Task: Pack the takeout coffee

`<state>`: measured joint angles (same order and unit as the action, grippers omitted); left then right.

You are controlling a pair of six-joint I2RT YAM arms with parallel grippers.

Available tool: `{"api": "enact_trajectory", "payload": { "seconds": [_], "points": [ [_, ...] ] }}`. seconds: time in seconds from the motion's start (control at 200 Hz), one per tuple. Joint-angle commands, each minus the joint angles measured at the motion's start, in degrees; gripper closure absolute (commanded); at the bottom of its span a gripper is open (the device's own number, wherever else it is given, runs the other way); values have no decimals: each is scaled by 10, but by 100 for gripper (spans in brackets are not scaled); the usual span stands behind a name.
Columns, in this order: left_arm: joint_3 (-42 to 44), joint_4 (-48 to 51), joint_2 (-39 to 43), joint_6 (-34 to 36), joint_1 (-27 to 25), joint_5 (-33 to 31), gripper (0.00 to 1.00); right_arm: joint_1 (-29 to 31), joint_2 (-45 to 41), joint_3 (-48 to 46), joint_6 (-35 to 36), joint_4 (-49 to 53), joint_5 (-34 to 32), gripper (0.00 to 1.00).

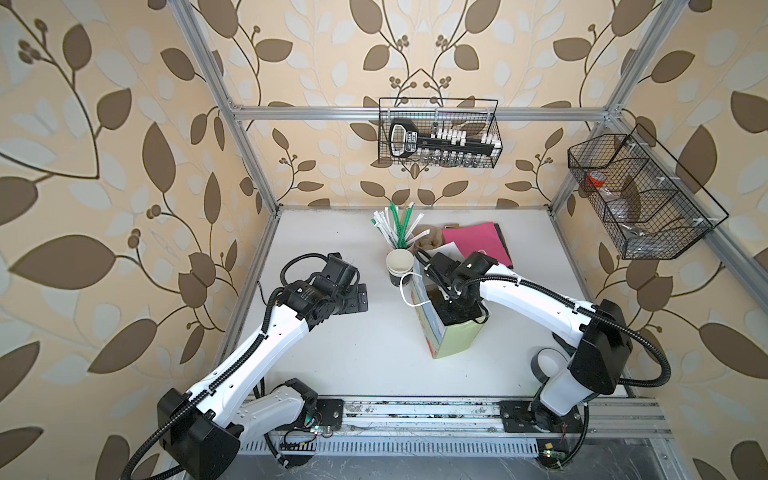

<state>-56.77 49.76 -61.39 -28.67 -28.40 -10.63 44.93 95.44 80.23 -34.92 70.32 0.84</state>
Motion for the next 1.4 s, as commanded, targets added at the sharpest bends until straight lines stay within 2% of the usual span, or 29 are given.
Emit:
{"api": "enact_trajectory", "payload": {
  "seconds": [0.0,0.97,1.395],
  "points": [
    [-11,4,2,6,6,1,1,1,71,-63,1,-48,9,60],
    [-11,4,5,7,5,4,1,-1,115,-88,11,-62,7,58],
    [-11,4,5,7,5,5,1,0,104,-48,12,-29,0,37]
  ]
}}
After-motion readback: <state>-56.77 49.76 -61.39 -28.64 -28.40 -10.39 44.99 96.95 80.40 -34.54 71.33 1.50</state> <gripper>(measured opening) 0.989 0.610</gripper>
